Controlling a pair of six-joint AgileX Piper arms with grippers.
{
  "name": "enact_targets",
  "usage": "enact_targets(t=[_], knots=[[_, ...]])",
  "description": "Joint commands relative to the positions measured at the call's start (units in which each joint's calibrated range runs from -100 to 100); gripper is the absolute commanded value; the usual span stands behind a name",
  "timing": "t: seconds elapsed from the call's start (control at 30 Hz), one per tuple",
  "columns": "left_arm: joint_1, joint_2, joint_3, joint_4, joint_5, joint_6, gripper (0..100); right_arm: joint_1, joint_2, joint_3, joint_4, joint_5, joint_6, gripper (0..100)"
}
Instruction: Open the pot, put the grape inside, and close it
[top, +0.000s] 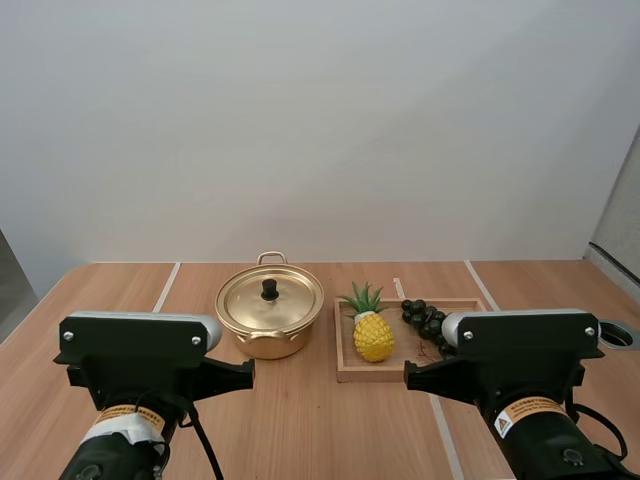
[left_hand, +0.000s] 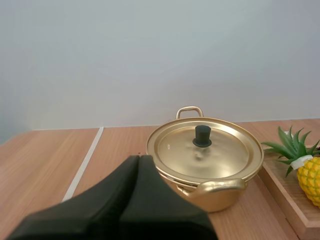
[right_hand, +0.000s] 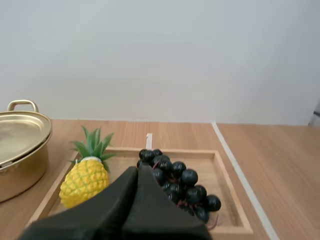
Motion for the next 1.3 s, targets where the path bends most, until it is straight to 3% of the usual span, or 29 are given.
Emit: enact_targets(t=[0.0,0.13,0.33,0.5,0.77,1.03,1.13,1.27], knots=[[0.06,-0.2,0.0,0.7,-12.0,3.3,0,0.1,-0.4,-1.1,-5.5,-4.9,0.1,0],[0.06,-0.2,-6.8,0.8,-21.6,5.3,0,0.1,-0.4,-11.6,-4.5,-4.9,0.1,0],[0.06,-0.2,-24.0,0.8,-21.8,5.4,0,0.1,-0.4,-33.6,-1.0,-4.4,0.1,0],[0.06,-0.2,-36.5,0.8,-19.7,6.5,0,0.1,-0.4,-45.2,-1.0,-4.1,0.1,0],[0.06,-0.2,-49.9,0.8,-13.1,6.5,0,0.1,-0.4,-51.7,0.3,3.3,0.1,0],[0.06,0.3,-52.2,-0.5,-9.7,6.1,0,0.1,-0.3,-52.2,1.4,-0.2,0.1,0],[0.06,6.4,-53.9,-0.5,-4.8,6.4,0,0.1,5.2,-54.8,1.4,2.1,0.1,0],[0.06,19.4,-61.1,-0.5,10.8,6.2,0,0.1,17.6,-62.4,1.4,11.0,0.1,0]])
